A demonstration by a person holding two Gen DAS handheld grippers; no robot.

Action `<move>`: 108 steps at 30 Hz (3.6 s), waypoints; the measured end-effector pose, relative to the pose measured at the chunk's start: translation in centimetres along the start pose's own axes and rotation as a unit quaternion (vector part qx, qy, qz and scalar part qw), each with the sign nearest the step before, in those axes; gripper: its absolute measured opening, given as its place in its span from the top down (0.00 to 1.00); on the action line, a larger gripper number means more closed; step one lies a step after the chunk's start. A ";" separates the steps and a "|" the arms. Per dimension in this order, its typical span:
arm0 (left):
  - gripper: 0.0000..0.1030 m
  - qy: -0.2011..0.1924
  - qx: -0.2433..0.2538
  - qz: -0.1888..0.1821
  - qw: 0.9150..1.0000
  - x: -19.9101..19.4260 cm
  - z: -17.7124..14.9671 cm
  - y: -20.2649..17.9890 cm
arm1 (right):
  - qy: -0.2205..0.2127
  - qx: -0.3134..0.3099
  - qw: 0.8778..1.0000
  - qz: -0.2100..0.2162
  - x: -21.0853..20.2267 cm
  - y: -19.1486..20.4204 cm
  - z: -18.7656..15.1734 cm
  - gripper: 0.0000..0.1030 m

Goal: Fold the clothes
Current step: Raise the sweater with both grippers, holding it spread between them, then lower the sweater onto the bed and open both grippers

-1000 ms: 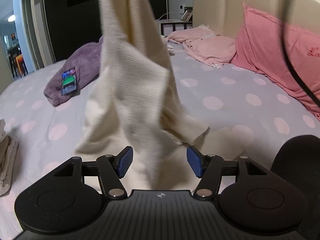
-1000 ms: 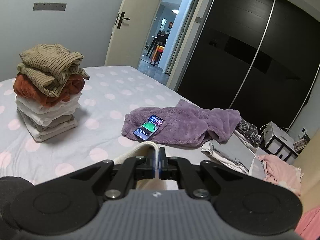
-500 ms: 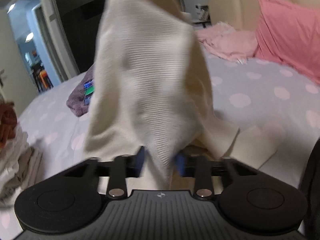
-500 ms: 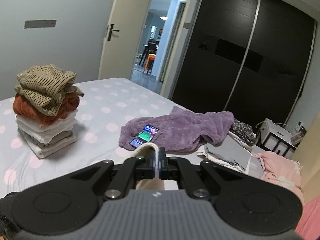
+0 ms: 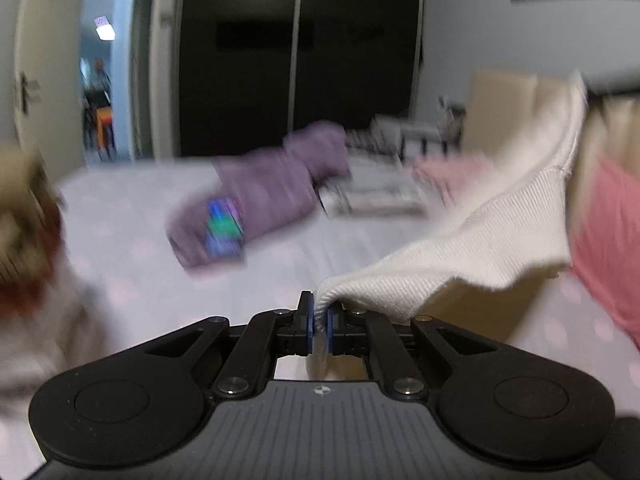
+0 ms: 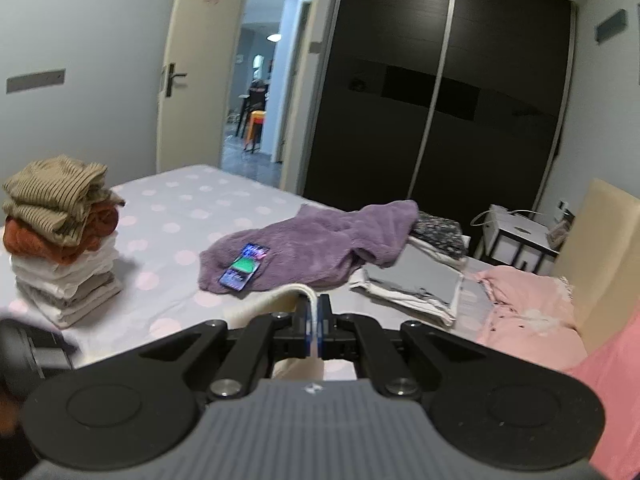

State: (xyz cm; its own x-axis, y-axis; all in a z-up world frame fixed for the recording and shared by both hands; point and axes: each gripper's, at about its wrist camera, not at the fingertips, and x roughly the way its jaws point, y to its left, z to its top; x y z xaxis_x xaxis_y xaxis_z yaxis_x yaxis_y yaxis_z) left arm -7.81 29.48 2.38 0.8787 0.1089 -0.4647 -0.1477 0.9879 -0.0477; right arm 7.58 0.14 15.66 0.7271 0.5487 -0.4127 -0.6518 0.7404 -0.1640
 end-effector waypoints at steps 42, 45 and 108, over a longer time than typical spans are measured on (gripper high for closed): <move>0.96 0.111 0.068 -0.166 0.978 5.7 18.9 -2.4 | 0.031 0.034 0.999 0.015 -4.9 -6.9 -3.9 0.97; 0.96 0.163 0.066 -0.164 0.971 12.0 15.7 -1.0 | 0.088 0.033 0.995 0.021 1.5 -7.3 -6.1 0.97; 0.95 0.345 0.066 -0.188 0.917 42.4 -2.4 7.2 | 0.293 0.038 0.946 0.130 43.8 -13.9 -20.8 0.89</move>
State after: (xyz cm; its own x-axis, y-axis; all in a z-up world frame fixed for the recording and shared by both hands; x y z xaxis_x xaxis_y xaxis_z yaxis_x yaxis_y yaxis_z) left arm 27.26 40.91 -19.76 0.3524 -0.2925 -0.8889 0.2023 0.9512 -0.2328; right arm 43.99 5.85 -18.75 0.2853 0.4229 -0.8601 -0.7588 0.6479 0.0668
